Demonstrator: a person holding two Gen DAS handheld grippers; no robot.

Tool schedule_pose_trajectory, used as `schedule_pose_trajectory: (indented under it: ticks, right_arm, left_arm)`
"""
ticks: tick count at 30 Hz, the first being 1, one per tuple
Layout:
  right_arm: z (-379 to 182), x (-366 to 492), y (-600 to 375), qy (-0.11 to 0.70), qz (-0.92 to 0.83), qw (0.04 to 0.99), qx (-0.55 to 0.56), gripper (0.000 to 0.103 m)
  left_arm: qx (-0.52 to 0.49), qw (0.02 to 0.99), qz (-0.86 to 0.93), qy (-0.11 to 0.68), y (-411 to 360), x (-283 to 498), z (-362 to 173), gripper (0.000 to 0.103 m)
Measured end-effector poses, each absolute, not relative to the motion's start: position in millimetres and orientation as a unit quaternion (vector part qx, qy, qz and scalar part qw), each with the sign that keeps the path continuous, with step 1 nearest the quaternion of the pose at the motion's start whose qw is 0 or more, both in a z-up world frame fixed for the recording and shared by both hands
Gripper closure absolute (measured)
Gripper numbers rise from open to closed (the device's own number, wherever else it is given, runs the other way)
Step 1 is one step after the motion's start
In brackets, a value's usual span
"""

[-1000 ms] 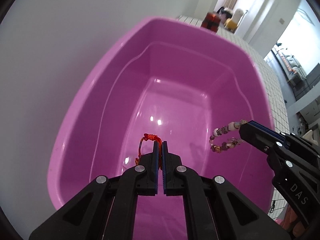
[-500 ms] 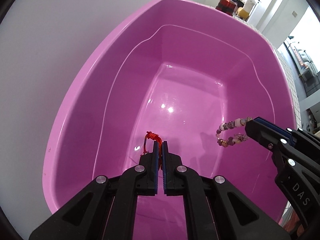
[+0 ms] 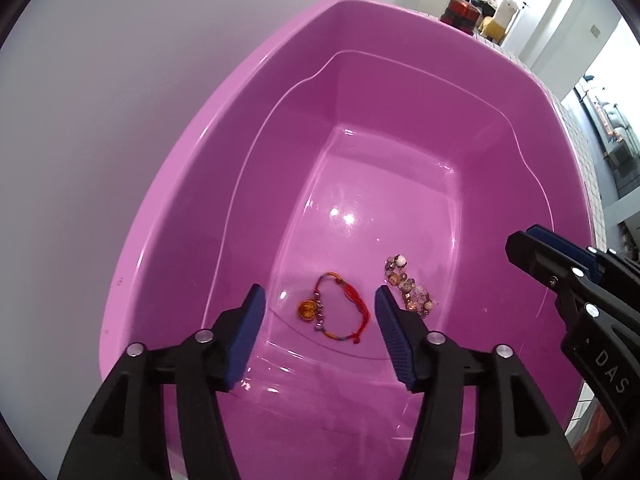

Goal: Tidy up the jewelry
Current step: 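Open both tools to drop the bracelets into the pink tub, then move both tools back over the table toward remaining jewelry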

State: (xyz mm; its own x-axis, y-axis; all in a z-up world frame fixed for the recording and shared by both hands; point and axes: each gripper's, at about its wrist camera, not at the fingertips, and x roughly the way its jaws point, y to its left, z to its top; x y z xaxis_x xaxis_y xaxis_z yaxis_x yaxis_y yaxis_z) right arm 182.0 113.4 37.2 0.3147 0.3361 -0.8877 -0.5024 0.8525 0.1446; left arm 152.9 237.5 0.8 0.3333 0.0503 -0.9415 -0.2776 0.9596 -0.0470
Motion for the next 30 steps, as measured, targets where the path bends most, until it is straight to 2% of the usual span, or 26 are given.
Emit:
schedule_pose_trajectory:
  ticks: [4, 7, 11, 16, 18, 30]
  right_arm:
    - [40, 179, 111, 0.520, 0.258, 0.810, -0.079, 0.080]
    - [43, 178, 109, 0.516, 0.258, 0.813, -0.077, 0.074]
    - [46, 176, 107, 0.512, 0.255, 0.816, -0.078, 0.070]
    - [50, 172, 105, 0.507, 0.253, 0.820, -0.080, 0.063]
    - [53, 169, 105, 0.505, 0.251, 0.822, -0.079, 0.057]
    - [67, 145, 93, 0.492, 0.234, 0.837, -0.057, 0.044]
  left_arm:
    - [-0.097, 0.814, 0.099, 0.564, 235, 151, 5, 0.039]
    - [-0.096, 0.816, 0.100, 0.561, 236, 150, 7, 0.038]
    - [-0.095, 0.821, 0.105, 0.553, 239, 143, 19, 0.027]
    - [-0.094, 0.825, 0.106, 0.547, 241, 140, 25, 0.025]
    - [-0.094, 0.827, 0.107, 0.544, 242, 138, 26, 0.022]
    - [-0.079, 0.841, 0.109, 0.524, 241, 118, 42, 0.015]
